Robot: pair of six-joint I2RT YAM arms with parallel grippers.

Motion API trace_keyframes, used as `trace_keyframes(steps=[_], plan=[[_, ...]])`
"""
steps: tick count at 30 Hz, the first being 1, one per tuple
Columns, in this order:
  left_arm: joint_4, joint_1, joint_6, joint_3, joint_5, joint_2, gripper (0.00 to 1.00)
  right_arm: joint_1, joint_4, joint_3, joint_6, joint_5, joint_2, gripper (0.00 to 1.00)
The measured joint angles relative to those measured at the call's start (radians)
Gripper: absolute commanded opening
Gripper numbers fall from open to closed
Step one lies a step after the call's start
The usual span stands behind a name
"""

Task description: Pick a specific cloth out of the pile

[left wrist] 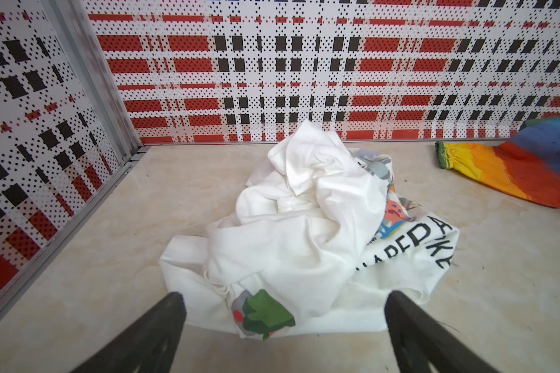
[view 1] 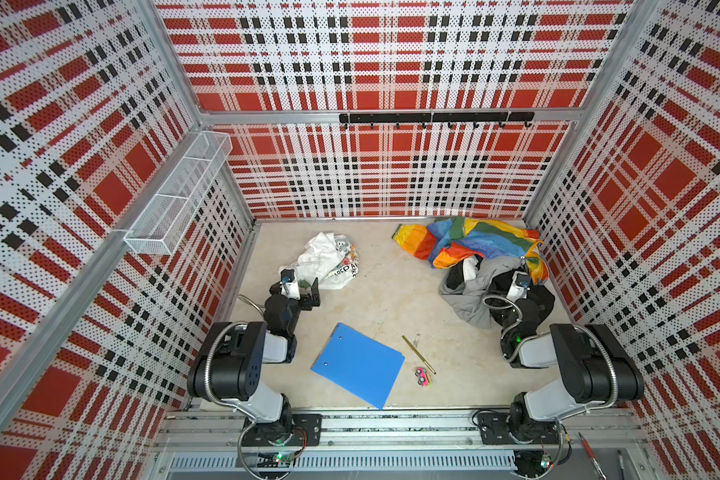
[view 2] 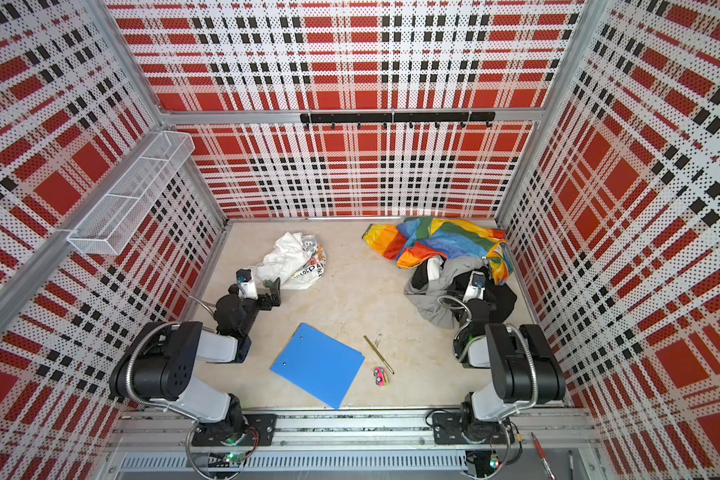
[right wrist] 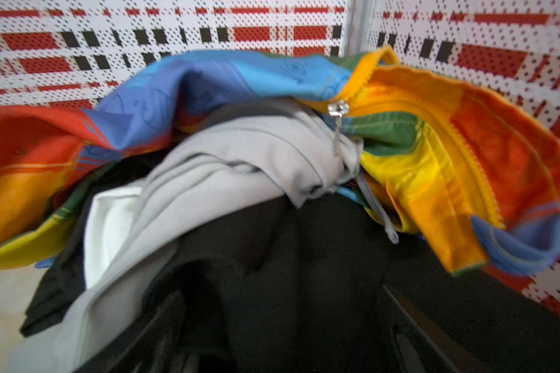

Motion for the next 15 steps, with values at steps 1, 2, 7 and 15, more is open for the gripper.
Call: trace_keyframes(steps=[1,2,7,15], plan=[[0.0,0.0,0.0,0.0,0.001,0.0,0.99,0.0,-0.001,0.003,-0.001,-0.009,0.0,1.0],[0.0,0.0,0.0,0.0,0.002,0.0,0.99,0.0,0.001,0.005,-0.003,-0.015,0.0,1.0],[0.0,0.0,0.0,0.0,0.003,0.0,0.99,0.0,0.006,0.005,-0.012,-0.033,0.003,1.0],[0.0,0.0,0.0,0.0,0.003,0.0,0.99,0.0,0.097,-0.047,-0.049,-0.139,0.005,1.0]])
